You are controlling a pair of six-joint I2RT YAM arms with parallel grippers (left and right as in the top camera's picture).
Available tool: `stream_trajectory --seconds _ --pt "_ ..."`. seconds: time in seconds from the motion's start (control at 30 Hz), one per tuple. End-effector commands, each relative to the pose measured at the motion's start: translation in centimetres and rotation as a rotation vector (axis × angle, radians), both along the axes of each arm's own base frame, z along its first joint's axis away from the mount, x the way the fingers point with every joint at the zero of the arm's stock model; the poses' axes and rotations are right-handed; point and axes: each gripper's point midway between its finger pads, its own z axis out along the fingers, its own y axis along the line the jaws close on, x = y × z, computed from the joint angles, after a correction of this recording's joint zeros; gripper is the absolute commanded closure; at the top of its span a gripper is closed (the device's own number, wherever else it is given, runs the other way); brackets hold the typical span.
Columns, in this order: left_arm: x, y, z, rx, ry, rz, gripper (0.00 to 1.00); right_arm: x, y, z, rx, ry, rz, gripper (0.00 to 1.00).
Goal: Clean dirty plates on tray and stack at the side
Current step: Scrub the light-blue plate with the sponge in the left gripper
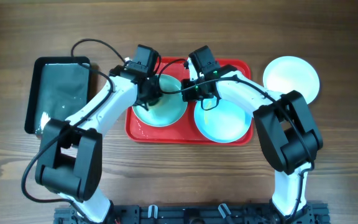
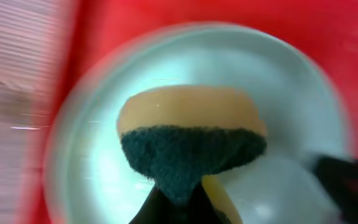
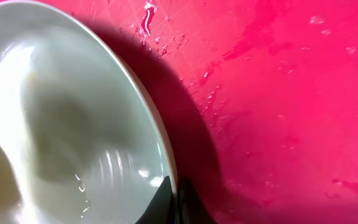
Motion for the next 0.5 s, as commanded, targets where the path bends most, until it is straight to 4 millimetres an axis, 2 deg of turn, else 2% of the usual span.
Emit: stream_trajectory --seconds 0.0,0.1,0.23,0.27,0.3,0.37,0.47 --pt "-2.4 -4.2 -1.2 -0.200 0.113 -0.092 0.96 0.6 -0.7 0.6 -0.021 -0.026 -0.025 0.96" --pt "-3.6 -3.7 -3.2 -0.168 0.169 -0.088 0.96 0.6 -0.7 0.6 -0.020 -0.028 -0.025 0.96" --pt "-4.0 0.1 -5.1 0.037 0.162 -0.036 0.96 0.6 -0.7 0.6 -0.021 -0.027 -0.024 0.96" --pt "-3.8 1.3 -5.1 0.103 0.147 -0.021 0.96 0.6 -0.7 0.6 -0.021 -0.027 -0.025 0.96" --pt "-3.2 4.3 -4.8 0.267 0.106 0.015 0.96 0.6 -0.7 0.6 -0.021 -0.027 -0.025 0.96" --pt "-2.6 7.2 -3.9 0.437 0.061 0.049 0.96 0.6 -0.7 0.6 -0.021 -0.027 -0.024 0.96" --pt "-2.0 9.9 -2.4 0.603 0.009 0.080 0.96 0.6 -0.7 0.6 -0.021 -0.027 -0.025 0.96"
